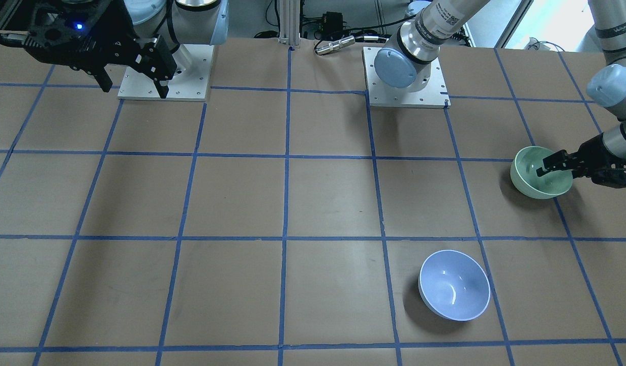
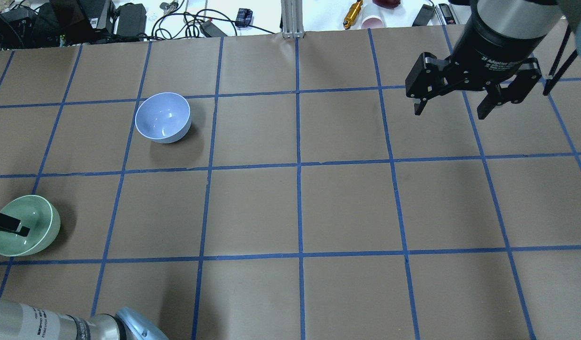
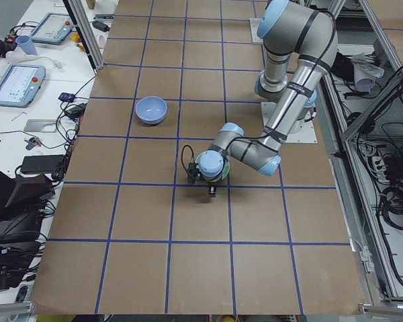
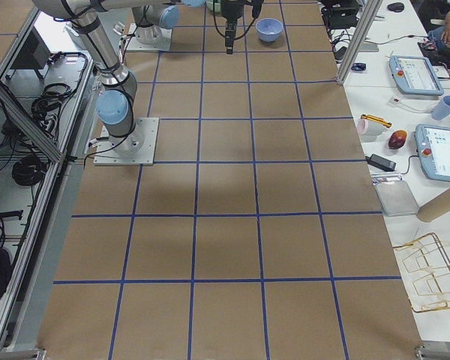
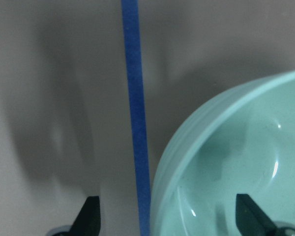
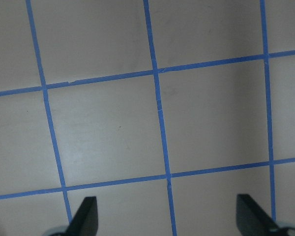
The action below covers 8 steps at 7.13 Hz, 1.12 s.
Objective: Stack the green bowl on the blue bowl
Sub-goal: 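Close the left gripper on the green bowl's rim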
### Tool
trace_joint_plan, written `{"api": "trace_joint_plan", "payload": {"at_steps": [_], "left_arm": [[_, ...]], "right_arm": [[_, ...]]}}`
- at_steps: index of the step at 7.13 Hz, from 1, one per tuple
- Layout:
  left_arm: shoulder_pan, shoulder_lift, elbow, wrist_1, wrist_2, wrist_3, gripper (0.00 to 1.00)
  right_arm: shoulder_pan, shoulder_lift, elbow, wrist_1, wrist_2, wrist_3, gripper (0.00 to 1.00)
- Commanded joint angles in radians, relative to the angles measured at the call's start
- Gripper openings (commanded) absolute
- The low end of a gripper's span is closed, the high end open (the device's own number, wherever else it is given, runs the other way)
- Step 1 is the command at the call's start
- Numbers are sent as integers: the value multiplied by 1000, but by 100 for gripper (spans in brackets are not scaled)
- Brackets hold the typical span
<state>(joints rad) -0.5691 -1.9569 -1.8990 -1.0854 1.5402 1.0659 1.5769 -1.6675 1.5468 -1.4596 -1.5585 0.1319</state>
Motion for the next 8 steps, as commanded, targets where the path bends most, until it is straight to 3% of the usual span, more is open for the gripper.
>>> {"api": "trace_joint_plan", "payload": {"at_steps": [1,2,3,8], "left_arm": [[0,-4,0,1,-2,3,49],[0,-4,0,1,1,3,10],[0,-4,0,-1,1,0,2],[0,-1,5,1,0,-6,0]], "right_arm": [[0,0,-1,1,0,0,100],[0,0,-1,1,0,0,100],[0,0,-1,1,0,0,100],[0,0,-1,1,0,0,100]]}}
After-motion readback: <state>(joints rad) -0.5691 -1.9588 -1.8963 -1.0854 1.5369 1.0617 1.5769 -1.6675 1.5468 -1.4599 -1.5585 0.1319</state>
